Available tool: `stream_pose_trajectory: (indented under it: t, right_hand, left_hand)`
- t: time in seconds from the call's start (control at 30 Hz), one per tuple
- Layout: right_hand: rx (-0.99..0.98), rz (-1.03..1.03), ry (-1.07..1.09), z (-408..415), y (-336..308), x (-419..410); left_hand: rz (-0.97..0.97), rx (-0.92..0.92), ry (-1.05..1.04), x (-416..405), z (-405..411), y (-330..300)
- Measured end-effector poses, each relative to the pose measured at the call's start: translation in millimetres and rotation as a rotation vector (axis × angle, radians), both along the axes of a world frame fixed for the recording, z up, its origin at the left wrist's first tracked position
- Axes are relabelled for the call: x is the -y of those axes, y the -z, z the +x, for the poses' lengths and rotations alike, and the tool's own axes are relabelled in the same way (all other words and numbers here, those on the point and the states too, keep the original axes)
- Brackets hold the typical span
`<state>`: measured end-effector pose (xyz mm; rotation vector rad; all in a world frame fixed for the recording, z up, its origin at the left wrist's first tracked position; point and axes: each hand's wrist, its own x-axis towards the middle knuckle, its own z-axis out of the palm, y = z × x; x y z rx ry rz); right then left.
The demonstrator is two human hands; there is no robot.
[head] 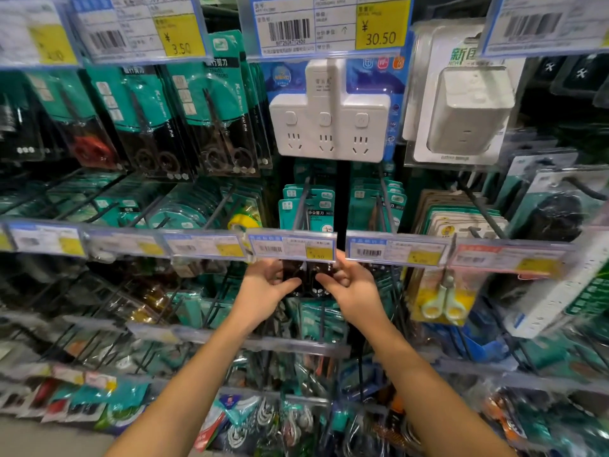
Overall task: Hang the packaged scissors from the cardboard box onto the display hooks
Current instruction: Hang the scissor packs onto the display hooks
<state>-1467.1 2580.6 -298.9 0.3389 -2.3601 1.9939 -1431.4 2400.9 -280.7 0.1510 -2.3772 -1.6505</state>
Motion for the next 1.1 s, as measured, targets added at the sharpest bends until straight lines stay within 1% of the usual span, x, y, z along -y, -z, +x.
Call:
stream_pose_trajectory:
  t: [0.17, 0.27, 0.3, 0.43, 0.5, 0.57, 0.6, 0.73, 0.8, 0.87, 0.93, 1.03, 1.1]
  right_hand:
    - [-0.041, 0.071, -0.017, 8.0, -13.9, 0.0]
    - [-0.045, 0.108, -0.026, 15.8, -23.6, 2.3]
    - [-0.029, 0.144, -0.042, 19.0, -28.8, 2.4]
    - [-0.018, 0.398, -0.089, 31.7, -45.8, 5.2]
    - [0.045, 0.484, -0.094, 36.7, -47.2, 8.8]
    - [0.125, 0.624, -0.092, 47.6, -47.2, 9.5]
    - [0.129, 0.707, -0.082, 56.1, -46.8, 8.5]
    - [-0.06, 0.918, -0.013, 106.4, -39.8, 2.5]
    - [-0.125, 1.005, 0.015, 133.2, -31.7, 0.9]
    - [-0.159, 1.089, 0.035, 163.1, -18.9, -2.3]
    - [-0.151, 1.118, 0.061, 196.7, -5.3, -8.9]
    - [-0.027, 1.132, 0.072, 257.2, 14.7, -28.0]
    - [0.014, 1.14, 0.106, 299.1, 30.0, -44.8]
  left_hand:
    - [-0.015, 0.023, 0.002, -7.5, 5.7, -9.8]
    - [-0.072, 0.015, 0.036, -6.2, 10.5, -10.3]
    - [-0.112, 0.003, 0.05, -6.8, 14.0, -11.0]
    - [-0.416, 0.0, 0.114, -7.8, 25.2, -14.4]
    - [-0.56, 0.035, 0.128, -8.7, 31.0, -12.5]
    - [-0.668, 0.076, 0.105, -8.5, 42.4, -9.2]
    - [-0.712, 0.095, 0.1, -8.4, 51.0, -8.6]
    - [-0.932, 0.089, 0.15, -8.9, 93.9, -7.1]
    - [-0.99, 0.046, 0.182, -10.6, 120.0, -9.9]
    - [-1.006, -0.005, 0.218, -15.2, 148.1, -5.1]
    - [-1.019, -0.05, 0.261, -19.5, 174.7, 7.9]
    - [-1.044, -0.042, 0.372, -39.3, 210.8, 33.4]
    - [-1.042, -0.036, 0.471, -61.6, 235.9, 47.9]
